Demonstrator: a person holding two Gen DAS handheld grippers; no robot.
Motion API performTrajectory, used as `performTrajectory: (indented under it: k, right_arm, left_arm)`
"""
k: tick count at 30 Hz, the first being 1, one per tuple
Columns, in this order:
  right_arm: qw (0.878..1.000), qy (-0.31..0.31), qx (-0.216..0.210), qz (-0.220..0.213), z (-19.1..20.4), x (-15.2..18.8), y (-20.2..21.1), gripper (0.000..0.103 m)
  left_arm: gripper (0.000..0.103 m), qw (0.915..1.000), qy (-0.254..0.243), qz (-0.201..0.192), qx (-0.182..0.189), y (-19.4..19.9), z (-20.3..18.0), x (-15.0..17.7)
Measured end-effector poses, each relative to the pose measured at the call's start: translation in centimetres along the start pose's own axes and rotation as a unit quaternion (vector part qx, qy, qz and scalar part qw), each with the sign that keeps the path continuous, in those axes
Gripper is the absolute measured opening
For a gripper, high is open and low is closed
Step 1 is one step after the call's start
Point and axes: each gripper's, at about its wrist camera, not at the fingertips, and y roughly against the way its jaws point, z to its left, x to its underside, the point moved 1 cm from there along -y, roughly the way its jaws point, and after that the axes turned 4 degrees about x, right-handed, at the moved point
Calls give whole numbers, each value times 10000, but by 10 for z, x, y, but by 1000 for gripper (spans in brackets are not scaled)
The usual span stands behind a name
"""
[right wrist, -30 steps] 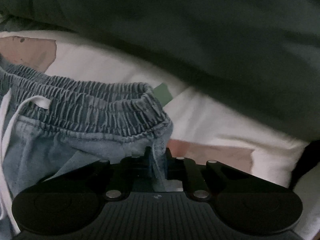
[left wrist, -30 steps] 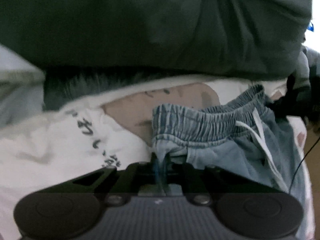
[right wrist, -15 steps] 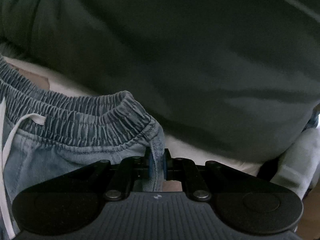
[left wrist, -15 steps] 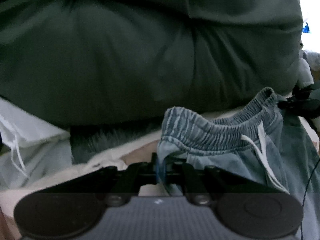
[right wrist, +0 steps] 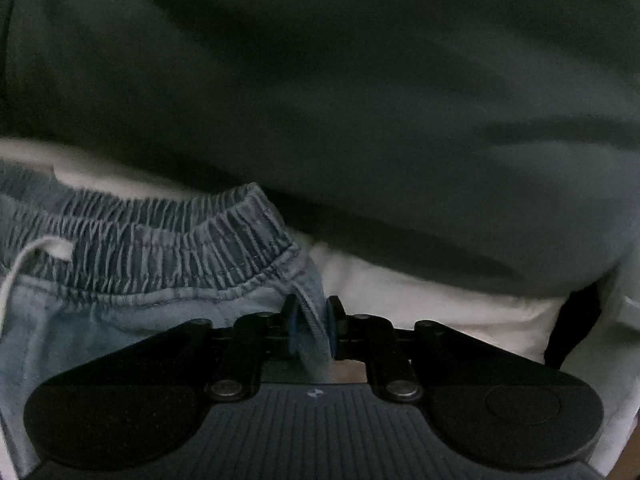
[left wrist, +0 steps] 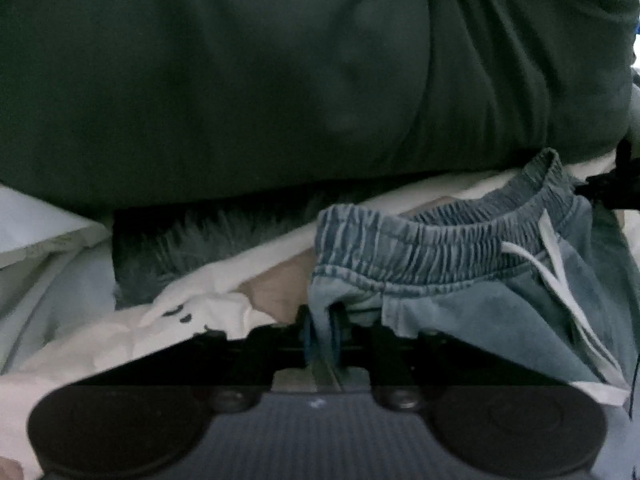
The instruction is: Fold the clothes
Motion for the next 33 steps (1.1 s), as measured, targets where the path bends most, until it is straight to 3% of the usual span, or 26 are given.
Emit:
performTrajectory:
  k: [3,12,19,21,23,33]
  right_arm:
    - [9997,-181,-167,-48,-10,6,13,42]
    - [9961,-808,-191,-290,-78,54,80,42]
    - [9924,-1220,-19,-164,-133,132,131,42]
    - [9905,-1367,-12,-125,-135,155,128,42]
    - [9884,-1516,23,-81,-129,178,115,42]
    - [9681,-2465,411,201,-155,299,146,42]
  left_arm:
    - [23,9999,-44,-40,-99,10,-2,1]
    - [33,9994,-258,-207,-136,39,-34,1]
    - [36,9985,-446,-300,-95,46,-74,2]
    - [37,9986,-448,-263,-51,47,-85,3]
    - [46,9980,-585,-244,-22,47,-98,6]
    - [50,9893,-1386,-248,391,52,-162,8]
